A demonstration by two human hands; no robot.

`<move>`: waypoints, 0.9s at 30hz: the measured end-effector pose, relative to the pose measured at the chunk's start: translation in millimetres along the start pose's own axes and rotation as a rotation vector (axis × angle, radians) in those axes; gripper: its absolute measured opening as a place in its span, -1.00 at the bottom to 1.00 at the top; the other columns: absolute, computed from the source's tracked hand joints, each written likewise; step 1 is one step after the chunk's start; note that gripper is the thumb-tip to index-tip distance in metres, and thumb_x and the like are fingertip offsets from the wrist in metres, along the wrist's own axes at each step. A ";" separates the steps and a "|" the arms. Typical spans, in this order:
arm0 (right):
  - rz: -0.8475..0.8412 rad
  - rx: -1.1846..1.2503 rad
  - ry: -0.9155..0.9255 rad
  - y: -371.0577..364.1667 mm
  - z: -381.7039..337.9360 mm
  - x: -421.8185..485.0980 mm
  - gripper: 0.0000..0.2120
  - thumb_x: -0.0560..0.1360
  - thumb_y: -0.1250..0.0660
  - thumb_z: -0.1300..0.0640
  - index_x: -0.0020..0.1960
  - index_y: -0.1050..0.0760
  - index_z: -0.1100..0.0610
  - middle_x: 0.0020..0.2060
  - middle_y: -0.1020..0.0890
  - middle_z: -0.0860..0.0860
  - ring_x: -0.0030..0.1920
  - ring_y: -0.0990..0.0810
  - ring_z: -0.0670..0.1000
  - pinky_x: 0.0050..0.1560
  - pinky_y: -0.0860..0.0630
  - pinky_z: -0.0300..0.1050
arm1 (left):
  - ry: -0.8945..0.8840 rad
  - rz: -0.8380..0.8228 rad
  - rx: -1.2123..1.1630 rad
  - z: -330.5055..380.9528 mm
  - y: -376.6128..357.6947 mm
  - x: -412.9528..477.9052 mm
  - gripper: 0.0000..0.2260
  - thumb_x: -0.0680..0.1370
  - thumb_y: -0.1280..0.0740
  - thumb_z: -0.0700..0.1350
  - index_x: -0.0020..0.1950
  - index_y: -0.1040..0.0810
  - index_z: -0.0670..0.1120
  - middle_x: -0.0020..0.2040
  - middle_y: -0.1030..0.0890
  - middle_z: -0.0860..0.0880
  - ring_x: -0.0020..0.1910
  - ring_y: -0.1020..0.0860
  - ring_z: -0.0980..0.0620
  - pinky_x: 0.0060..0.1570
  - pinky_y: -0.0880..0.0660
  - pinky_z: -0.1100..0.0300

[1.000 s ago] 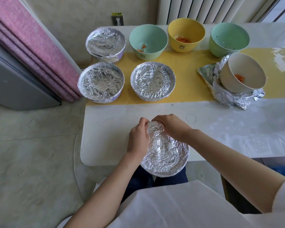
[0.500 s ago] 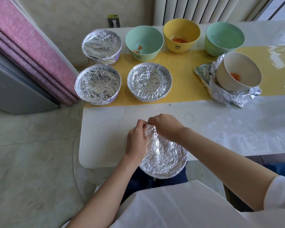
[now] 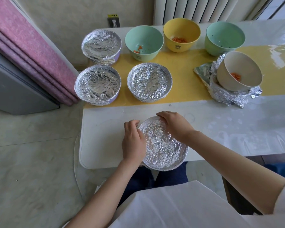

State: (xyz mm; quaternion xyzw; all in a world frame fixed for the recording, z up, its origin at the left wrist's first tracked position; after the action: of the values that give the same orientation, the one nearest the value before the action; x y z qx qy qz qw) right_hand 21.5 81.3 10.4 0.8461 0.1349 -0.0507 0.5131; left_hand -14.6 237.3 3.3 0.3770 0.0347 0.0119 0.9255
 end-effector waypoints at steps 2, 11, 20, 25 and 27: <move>-0.016 0.017 -0.012 -0.1 0.8 1.3 -0.72 0.62 -0.14 0.19 0.27 -0.48 0.18 0.12 -0.61 0.13 0.07 -0.58 0.18 0.02 -0.48 0.01 | 0.008 -0.033 -0.031 -0.8 -4.0 6.1 -0.80 0.60 -0.13 -0.22 0.20 -0.43 -0.13 0.17 -0.46 -0.05 0.03 -0.51 -0.03 -0.09 -0.43 0.15; -0.084 -0.059 -0.069 -2.8 4.0 13.0 -0.81 0.54 -0.15 0.31 0.01 -0.54 0.22 -0.19 -0.63 0.21 -0.15 -0.57 0.22 -0.25 -0.37 -0.05 | -0.029 -0.054 -0.056 4.0 -11.5 17.9 -0.73 0.55 -0.17 -0.37 0.15 -0.56 -0.16 -0.06 -0.66 -0.13 -0.06 -0.59 -0.11 -0.13 -0.39 0.26; -0.189 0.050 -0.078 -3.4 4.8 21.3 -0.78 0.59 -0.14 0.26 -0.01 -0.57 0.23 -0.19 -0.63 0.14 -0.17 -0.55 0.14 -0.15 -0.46 -0.04 | -0.017 -0.042 -0.041 5.7 -11.0 15.8 -0.70 0.52 -0.19 -0.40 0.16 -0.55 -0.15 -0.05 -0.65 -0.15 -0.03 -0.58 -0.13 -0.10 -0.41 0.18; -0.146 0.080 -0.042 -4.0 7.0 16.0 -0.79 0.59 -0.19 0.20 -0.03 -0.57 0.27 -0.21 -0.63 0.12 -0.19 -0.54 0.12 -0.15 -0.43 -0.05 | -0.064 -0.105 -0.041 11.6 -11.3 14.3 -0.67 0.49 -0.22 -0.43 0.18 -0.53 -0.16 0.01 -0.64 -0.13 0.05 -0.57 -0.09 0.00 -0.47 0.14; -0.148 0.032 -0.043 -5.2 7.5 20.0 -0.80 0.59 -0.19 0.22 -0.01 -0.58 0.25 -0.16 -0.65 0.14 -0.14 -0.57 0.14 -0.10 -0.49 0.00 | -0.066 -0.113 -0.044 12.7 -11.1 14.8 -0.67 0.49 -0.22 -0.43 0.18 -0.53 -0.17 0.00 -0.64 -0.14 0.02 -0.58 -0.10 -0.02 -0.47 0.14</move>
State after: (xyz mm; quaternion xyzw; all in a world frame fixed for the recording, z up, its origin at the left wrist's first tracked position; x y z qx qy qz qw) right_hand 39.7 80.4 -2.1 0.8407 0.1851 -0.1085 0.4971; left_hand 1.1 221.2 3.8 0.3543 0.0250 -0.0518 0.9334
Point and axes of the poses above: each hand's wrist, its own x-axis towards the middle knuckle, its own y-axis out of the back of the hand, z = x × y, the point moved 5 cm from there along x, towards the middle knuckle
